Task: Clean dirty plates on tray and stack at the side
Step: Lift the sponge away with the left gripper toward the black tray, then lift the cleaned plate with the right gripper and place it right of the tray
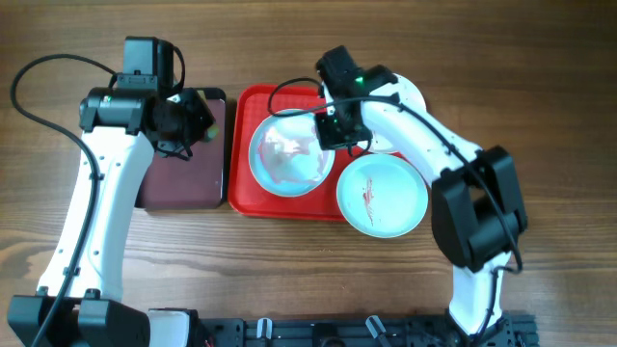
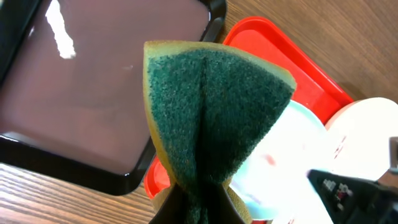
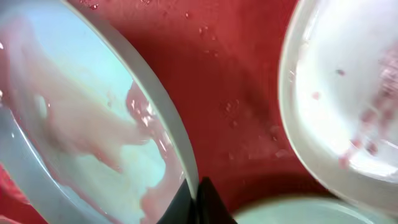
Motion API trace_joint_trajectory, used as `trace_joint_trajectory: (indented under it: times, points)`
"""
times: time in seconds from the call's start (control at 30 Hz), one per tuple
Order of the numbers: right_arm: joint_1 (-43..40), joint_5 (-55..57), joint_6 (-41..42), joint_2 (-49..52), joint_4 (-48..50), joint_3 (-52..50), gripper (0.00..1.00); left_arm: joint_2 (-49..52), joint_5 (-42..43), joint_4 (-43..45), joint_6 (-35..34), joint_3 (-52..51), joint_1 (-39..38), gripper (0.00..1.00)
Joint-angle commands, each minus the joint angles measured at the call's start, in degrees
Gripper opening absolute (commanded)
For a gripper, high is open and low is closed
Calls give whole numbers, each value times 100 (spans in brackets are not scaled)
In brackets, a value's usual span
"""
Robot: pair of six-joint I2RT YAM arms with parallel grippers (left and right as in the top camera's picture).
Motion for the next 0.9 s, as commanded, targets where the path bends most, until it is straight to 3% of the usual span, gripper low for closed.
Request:
trace_joint_trajectory:
  times: [0.0, 0.3, 0.63, 0.87]
  points:
    - [262, 1327, 522, -514, -173, -2, 4, 72, 52, -31, 155, -13, 17, 4]
    - [1047, 3550, 1211, -1333, -518, -2, 4, 81, 50, -26, 157, -15, 17, 4]
    - [2273, 7320, 1220, -1360, -400, -2, 4, 81, 50, -26, 157, -15, 17, 4]
    - [2754, 8778, 1213, -1360, -236, -2, 4, 81, 48, -26, 157, -15, 17, 4]
